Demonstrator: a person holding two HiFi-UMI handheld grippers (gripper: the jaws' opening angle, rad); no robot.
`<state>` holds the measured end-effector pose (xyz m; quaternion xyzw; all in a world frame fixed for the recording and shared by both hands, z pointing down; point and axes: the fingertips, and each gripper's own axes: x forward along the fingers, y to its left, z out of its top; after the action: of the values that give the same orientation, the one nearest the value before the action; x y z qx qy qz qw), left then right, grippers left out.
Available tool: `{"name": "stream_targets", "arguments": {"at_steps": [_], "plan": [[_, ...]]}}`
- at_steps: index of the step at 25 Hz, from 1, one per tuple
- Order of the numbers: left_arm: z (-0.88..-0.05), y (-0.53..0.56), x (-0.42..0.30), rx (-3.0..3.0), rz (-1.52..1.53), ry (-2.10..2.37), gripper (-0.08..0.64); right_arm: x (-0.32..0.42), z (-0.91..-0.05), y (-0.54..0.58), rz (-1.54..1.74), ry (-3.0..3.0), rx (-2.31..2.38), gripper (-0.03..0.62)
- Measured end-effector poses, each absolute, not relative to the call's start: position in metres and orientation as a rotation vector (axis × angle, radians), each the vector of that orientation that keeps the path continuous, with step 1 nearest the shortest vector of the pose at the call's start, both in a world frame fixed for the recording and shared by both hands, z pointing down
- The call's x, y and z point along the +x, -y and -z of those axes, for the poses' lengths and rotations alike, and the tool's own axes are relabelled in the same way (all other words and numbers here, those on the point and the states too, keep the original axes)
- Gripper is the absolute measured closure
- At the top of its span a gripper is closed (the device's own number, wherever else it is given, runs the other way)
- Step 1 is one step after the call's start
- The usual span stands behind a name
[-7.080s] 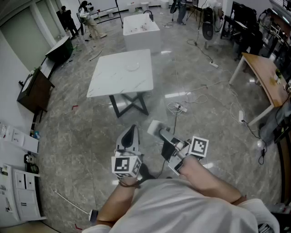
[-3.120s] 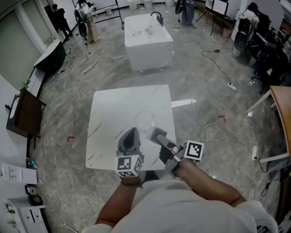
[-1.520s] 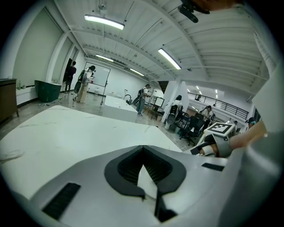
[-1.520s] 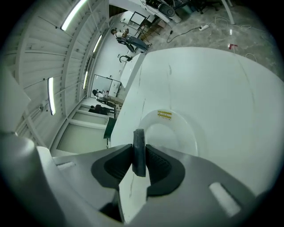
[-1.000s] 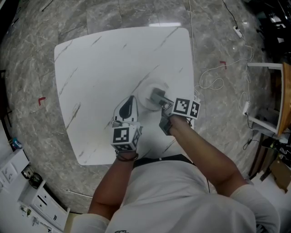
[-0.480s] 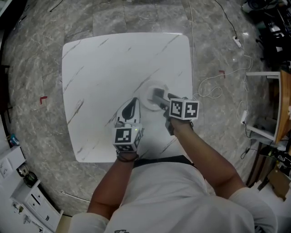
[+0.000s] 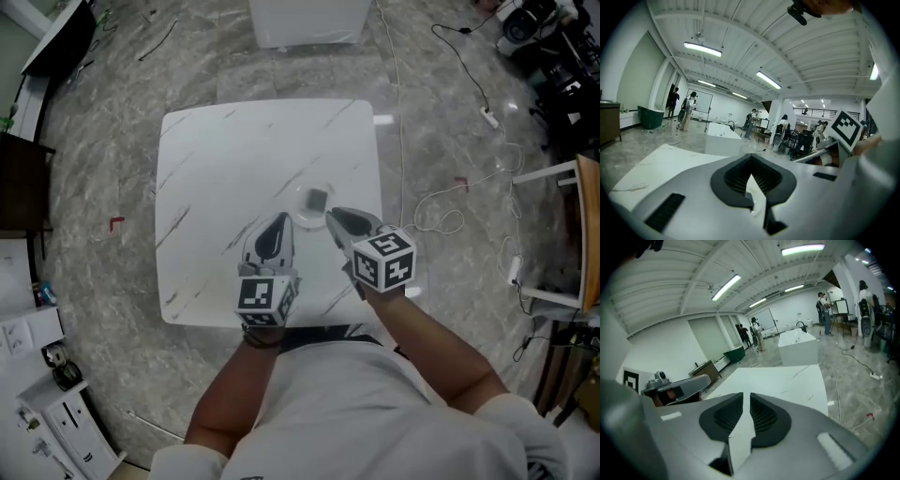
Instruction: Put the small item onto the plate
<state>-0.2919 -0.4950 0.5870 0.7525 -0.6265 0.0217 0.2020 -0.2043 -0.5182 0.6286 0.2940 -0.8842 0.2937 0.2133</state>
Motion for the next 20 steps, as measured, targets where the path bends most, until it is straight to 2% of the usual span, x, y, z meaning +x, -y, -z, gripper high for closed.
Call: {"name": "stream_targets", "arguments": {"at_steps": [4,11,20], "plan": [[-0.504,0.456,-0.247,2.189,0.002,1.775,0.554,-0.17,-0.537,0.478,-0.607,2.645,0.849,0.587],[-0.368,0.387,-0.155,2.377,0.076,1.916,0.554,-0.101,-0.395,0.403,-0.209,2.898,0.946,0.591],[-0.303,0.321,-0.117,2.383,0.107,2.017,0.554,-0.054,-0.312,0.338,-0.018,2.983,1.041,0.591]]}}
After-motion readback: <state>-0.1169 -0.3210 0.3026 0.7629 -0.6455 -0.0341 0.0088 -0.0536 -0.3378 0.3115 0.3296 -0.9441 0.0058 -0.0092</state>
